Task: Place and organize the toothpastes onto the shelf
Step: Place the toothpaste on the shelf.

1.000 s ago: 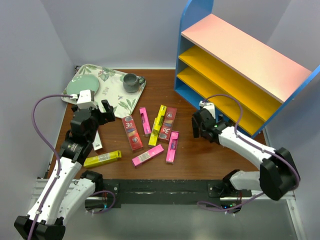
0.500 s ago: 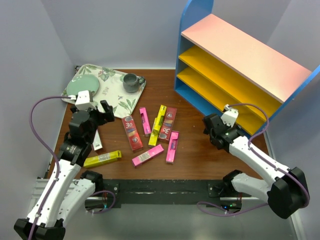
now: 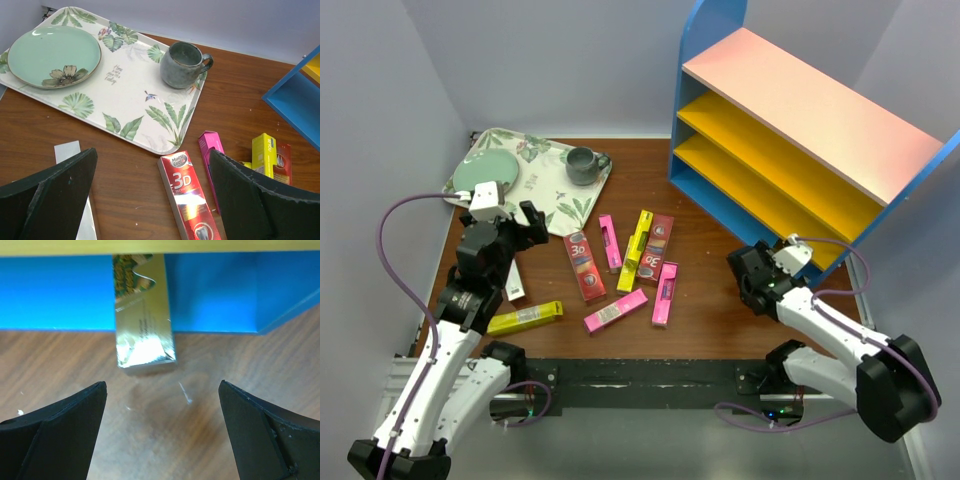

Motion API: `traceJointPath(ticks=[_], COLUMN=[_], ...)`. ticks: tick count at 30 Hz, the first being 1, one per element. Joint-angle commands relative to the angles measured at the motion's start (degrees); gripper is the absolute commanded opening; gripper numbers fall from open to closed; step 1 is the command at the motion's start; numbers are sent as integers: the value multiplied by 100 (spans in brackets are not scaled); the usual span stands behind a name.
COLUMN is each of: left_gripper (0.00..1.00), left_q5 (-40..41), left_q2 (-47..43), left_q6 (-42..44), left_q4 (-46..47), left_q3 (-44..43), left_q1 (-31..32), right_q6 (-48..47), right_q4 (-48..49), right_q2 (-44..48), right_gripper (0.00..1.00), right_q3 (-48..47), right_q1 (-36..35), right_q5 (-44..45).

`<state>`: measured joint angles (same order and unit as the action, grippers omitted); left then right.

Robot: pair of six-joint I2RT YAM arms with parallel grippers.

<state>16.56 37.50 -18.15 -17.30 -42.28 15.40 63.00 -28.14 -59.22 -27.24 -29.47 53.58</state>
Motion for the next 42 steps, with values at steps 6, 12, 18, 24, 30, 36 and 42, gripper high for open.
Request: traceJointPath(ticks=[6, 12, 18, 24, 30, 36, 42], left_gripper=[100, 100, 100, 100, 100, 100, 100], left_q5=[-74, -91, -100, -100, -109, -144, -135], left_q2=[-23, 12, 30, 65, 82, 100, 127], left_q6=[154, 163, 163, 163, 163, 163, 137], left_q4=[209, 218, 218, 218, 218, 218, 218], left_q3=[18, 18, 18, 18, 27, 27, 36], left_q1=[-19, -19, -19, -19, -19, -19, -19], right_q6=[151, -25, -271, -438, -253, -525, -1156], right_q4=[1425, 1935, 2304, 2436, 1918, 1418, 828], right_q2=[-730, -1091, -1232, -1311, -1373, -820, -82], right_gripper=[98, 98, 97, 97, 96, 98, 99], right_q3=[9, -35, -70, -158, -369, -387, -439], right_q1=[117, 170, 196, 232, 258, 258, 258], right_q5=[495, 390, 258, 258, 285, 47, -373])
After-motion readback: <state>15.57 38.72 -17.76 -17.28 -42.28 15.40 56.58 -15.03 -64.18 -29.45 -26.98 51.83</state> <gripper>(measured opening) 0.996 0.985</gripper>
